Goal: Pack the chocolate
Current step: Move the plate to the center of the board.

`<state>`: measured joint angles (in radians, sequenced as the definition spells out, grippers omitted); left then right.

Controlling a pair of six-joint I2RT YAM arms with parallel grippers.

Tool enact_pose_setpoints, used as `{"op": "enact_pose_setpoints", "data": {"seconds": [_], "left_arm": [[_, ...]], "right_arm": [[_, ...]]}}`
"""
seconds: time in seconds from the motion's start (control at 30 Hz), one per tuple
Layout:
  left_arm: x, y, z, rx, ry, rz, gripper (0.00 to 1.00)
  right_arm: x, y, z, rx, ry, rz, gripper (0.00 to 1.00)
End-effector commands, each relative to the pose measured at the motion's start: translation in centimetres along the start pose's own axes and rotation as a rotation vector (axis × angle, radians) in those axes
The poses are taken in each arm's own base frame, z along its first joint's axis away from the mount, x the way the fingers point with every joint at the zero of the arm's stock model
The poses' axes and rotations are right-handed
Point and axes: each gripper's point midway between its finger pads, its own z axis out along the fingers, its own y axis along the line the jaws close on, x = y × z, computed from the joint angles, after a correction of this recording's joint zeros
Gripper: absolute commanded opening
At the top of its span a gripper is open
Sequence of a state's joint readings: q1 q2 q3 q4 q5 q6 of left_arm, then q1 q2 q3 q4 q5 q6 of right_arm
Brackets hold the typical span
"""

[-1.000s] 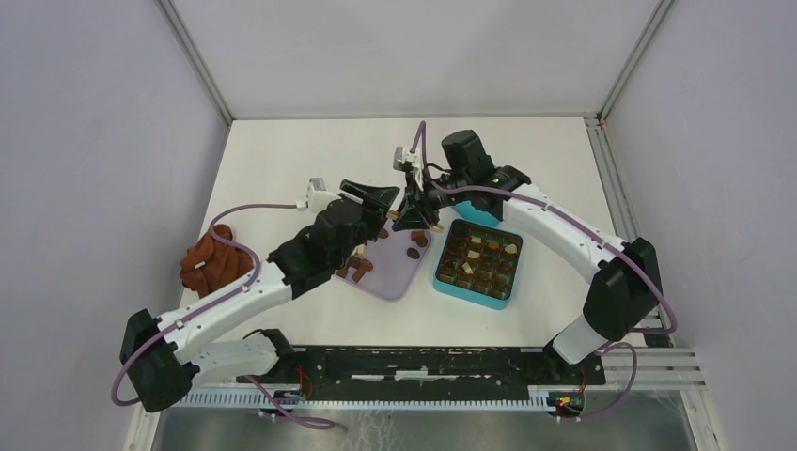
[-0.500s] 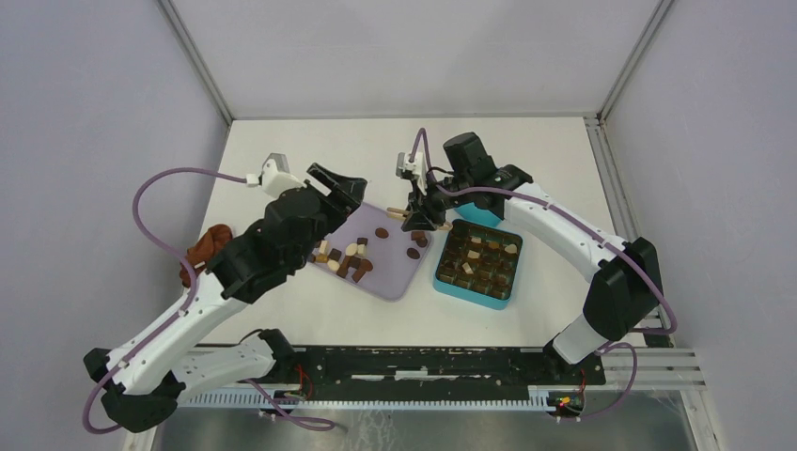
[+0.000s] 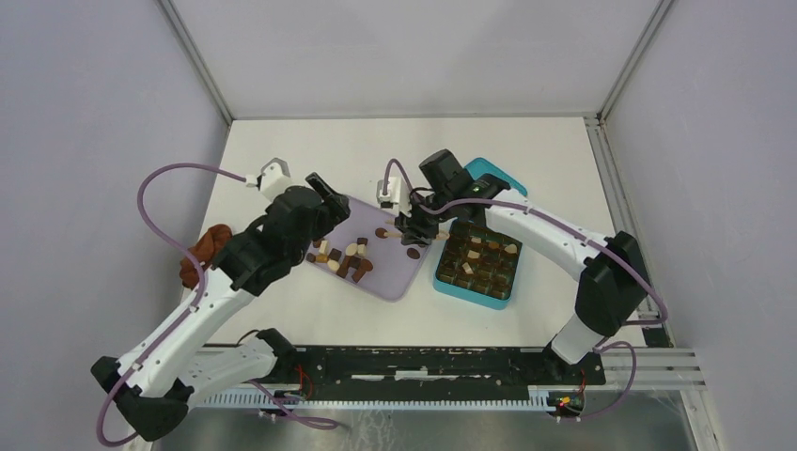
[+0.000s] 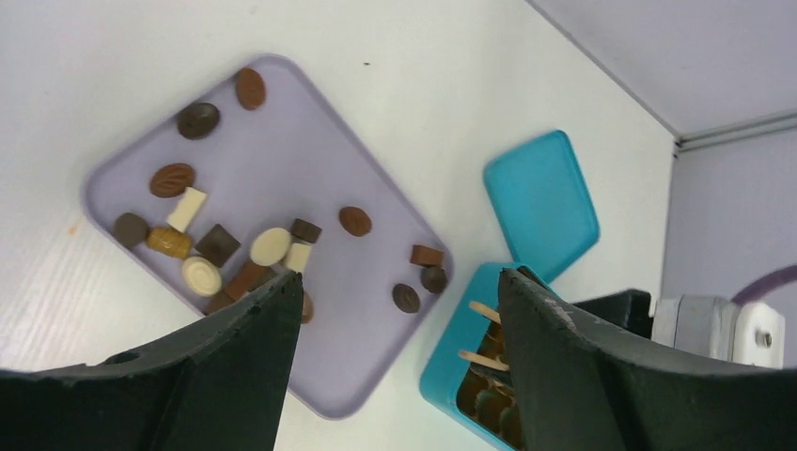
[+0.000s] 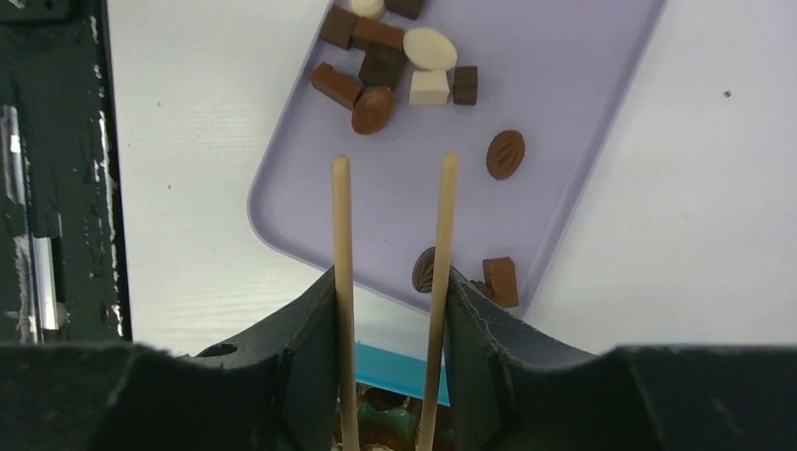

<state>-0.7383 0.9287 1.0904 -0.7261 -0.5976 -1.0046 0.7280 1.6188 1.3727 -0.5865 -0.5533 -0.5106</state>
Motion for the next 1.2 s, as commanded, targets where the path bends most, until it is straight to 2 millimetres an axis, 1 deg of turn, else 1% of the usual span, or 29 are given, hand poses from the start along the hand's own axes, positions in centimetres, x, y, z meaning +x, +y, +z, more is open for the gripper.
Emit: {"op": "enact_pose_setpoints", "data": {"seconds": [0.0,0.07,0.1,0.13,0.2,0.33,0.47,0.6,0.7,0.73,0.8,0.9,1.0,1.07,1.17], "left_arm": [[0.7,2.1,2.2,-0.026,0.06,0.065,0.82],[0.9,3.4,3.6,-0.049,0.097,0.078,0.82],[1.4,3.9,4.3,-0.054,0.128,0.092,0.82],[0.9,5.2,5.3,-0.082,0.135,0.091,0.82],[0.8,7.1,6.9,-0.1,0.172,0.093,0.82],[0.6,10.2,10.0,-0.12,0.221,0.135,0.82],[0.3,12.4,12.8,-0.161,0.272,0.171,0.81],[1.1,14.8,15.1,-0.209,0.361,0.216,0.75],[1.6,16.6,16.5,-0.231,0.408,0.241,0.74],[1.5,17.5,17.0,-0.241,0.418,0.233,0.73],[1.8,18.5,17.9,-0.24,0.448,0.239,0.73],[2.5,19.5,19.0,-0.236,0.495,0.253,0.7],[3.2,20.2,19.6,-0.242,0.543,0.266,0.62],[3.9,20.4,19.7,-0.24,0.572,0.268,0.56],[4.5,20.7,19.6,-0.238,0.595,0.27,0.53]], "right_arm": [[1.1,-1.4,0.7,0.054,0.102,-0.04,0.45],[1.4,-1.3,1.1,0.045,0.119,-0.04,0.44],[1.5,-1.3,1.3,0.041,0.125,-0.04,0.43],[1.6,-1.2,1.4,0.036,0.127,-0.042,0.43],[1.8,-1.0,1.6,0.027,0.13,-0.038,0.43],[2.1,-0.8,2.2,0.005,0.133,-0.029,0.43],[2.1,-0.5,2.8,-0.028,0.129,-0.014,0.43],[1.8,-0.4,3.2,-0.052,0.124,-0.002,0.43],[1.6,-0.5,3.4,-0.057,0.121,-0.001,0.43],[1.6,-0.5,3.4,-0.059,0.121,-0.001,0.43],[1.5,-0.6,3.5,-0.063,0.12,0.001,0.42],[1.3,-0.6,3.6,-0.07,0.117,0.003,0.43],[1.4,-0.5,3.6,-0.07,0.119,0.003,0.42],[1.4,-0.6,3.7,-0.07,0.121,0.003,0.43],[1.3,-0.6,3.7,-0.072,0.121,0.003,0.42]]}}
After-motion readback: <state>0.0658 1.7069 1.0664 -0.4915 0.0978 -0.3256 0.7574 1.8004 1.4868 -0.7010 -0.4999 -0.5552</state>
